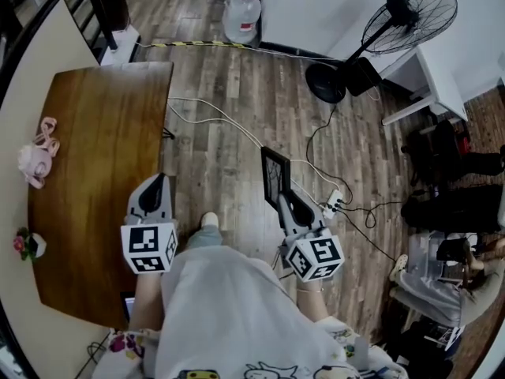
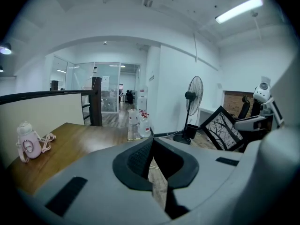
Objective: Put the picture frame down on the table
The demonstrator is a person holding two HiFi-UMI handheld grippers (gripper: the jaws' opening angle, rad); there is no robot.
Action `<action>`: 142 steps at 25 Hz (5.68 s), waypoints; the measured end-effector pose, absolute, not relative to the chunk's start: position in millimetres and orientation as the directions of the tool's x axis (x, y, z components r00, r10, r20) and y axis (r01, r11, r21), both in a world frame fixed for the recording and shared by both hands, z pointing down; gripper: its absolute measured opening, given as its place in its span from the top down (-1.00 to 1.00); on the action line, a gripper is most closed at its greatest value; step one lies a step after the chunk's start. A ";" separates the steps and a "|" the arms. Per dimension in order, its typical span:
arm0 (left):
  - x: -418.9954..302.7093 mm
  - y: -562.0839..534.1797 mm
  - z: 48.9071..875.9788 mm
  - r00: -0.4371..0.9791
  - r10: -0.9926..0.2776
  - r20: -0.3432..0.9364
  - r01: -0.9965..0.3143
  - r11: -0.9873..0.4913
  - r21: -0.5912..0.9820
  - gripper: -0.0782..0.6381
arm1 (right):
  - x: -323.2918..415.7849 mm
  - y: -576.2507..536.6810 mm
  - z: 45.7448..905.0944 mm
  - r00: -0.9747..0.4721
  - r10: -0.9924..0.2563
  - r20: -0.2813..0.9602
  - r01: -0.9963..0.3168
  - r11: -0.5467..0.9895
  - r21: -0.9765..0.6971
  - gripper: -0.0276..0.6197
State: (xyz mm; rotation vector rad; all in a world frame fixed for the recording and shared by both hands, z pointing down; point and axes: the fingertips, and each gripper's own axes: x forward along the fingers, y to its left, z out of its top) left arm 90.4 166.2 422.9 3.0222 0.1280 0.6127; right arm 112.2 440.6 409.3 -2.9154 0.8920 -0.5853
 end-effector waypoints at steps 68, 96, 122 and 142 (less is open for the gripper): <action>-111.3 -94.5 428.5 -0.038 -0.886 0.461 -0.997 0.067 0.046 0.77 | 121.2 -167.1 415.4 -0.725 -0.592 0.353 -0.682 0.689 -0.246 0.73; -132.1 -109.7 445.5 0.092 -0.876 0.474 -0.995 -0.062 0.079 0.77 | 76.7 -160.1 417.2 -0.687 -0.611 0.393 -0.718 0.653 -0.240 0.73; -134.0 -118.5 475.2 0.138 -0.841 0.524 -0.989 -0.089 0.118 0.77 | 60.1 -157.6 458.7 -0.711 -0.525 0.468 -0.699 0.600 -0.389 0.73; -113.2 -125.6 494.9 0.197 -0.809 0.554 -0.980 -0.144 0.139 0.77 | 41.2 -133.8 528.8 -0.786 -0.366 0.498 -0.616 0.399 -0.679 0.73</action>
